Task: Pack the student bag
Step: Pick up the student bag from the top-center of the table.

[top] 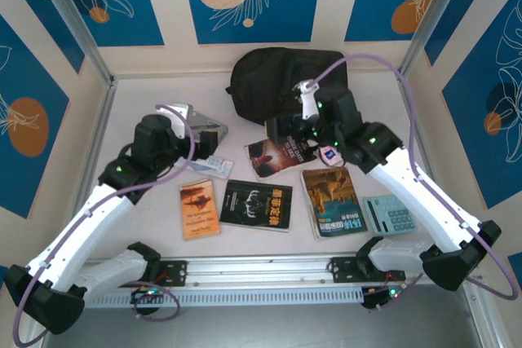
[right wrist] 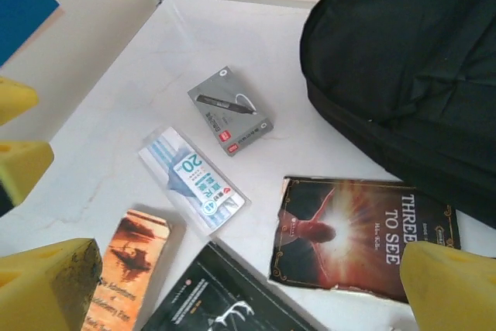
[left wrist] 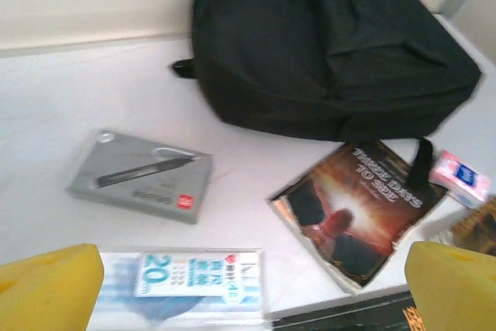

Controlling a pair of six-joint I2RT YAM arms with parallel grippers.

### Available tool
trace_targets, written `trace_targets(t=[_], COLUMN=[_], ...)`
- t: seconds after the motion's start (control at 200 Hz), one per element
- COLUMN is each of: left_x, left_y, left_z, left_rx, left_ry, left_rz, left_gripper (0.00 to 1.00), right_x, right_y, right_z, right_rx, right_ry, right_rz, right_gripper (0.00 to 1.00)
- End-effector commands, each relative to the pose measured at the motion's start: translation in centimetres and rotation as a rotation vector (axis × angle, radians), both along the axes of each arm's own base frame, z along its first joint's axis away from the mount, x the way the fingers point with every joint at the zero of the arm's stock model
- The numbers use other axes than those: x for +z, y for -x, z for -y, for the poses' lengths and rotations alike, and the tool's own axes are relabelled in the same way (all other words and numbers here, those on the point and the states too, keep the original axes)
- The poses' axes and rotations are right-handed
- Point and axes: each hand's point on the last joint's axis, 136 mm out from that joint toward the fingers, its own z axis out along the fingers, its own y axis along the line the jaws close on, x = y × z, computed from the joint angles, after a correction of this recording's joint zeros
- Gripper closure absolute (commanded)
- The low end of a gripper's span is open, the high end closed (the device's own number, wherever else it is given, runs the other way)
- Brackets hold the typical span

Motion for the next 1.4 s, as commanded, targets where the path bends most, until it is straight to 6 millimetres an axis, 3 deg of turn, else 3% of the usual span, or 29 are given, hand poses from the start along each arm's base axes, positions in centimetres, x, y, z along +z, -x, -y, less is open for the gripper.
trace_targets(t=[0.0,0.085,0.265,0.385,0.515,0.695,0.875,0.965,1.1,1.255,1.395], left_x=[-2.4,-2.1,-5.0,-6.0,-6.9,-10.3,-14.7,-16.5,-17.4,-16.8,-14.6], left_y=[2.3,1.2,-2.9,-7.5,-13.2,-19.9,-24.6,-26.3,-27.4,-26.2,-25.0], left_z=[-3.4,-2.6,0.8,3.1,5.4,6.9,8.1,9.2,10.6,12.1,12.9], left_rx=[0.12,0.147,0.153,0.187,0.2,0.227,0.253,0.237,0.212,0.179,0.171], left_ry=[-0.165,-0.14,-0.138,-0.098,0.016,0.132,0.126,0.16,0.221,0.313,0.388], left_rz=[-0.192,-0.196,-0.351,-0.401,-0.419,-0.433,-0.455,-0.471,-0.501,-0.544,-0.539], left_gripper=[0.0,0.0,0.0,0.0,0.0,0.01,0.07,0.14,0.37,0.77,0.9], right_x=[-4.9,-5.4,-7.5,-9.1,-10.2,-11.0,-11.7,-12.0,-12.9,-13.3,-13.2], right_y=[3.0,2.4,2.0,2.4,2.8,3.3,4.0,4.4,4.5,4.2,3.5], right_z=[3.6,3.4,4.2,4.5,5.2,6.2,7.0,7.1,7.5,8.6,8.5], right_rx=[-0.065,-0.101,-0.213,-0.224,-0.257,-0.284,-0.331,-0.339,-0.353,-0.395,-0.396], right_ry=[0.072,-0.074,-0.103,-0.064,-0.141,-0.235,-0.262,-0.266,-0.249,-0.246,-0.269], right_rz=[-0.336,-0.404,-0.56,-0.604,-0.681,-0.734,-0.783,-0.796,-0.792,-0.774,-0.764], right_gripper=[0.01,0.01,0.06,0.01,0.02,0.04,0.07,0.08,0.13,0.24,0.27])
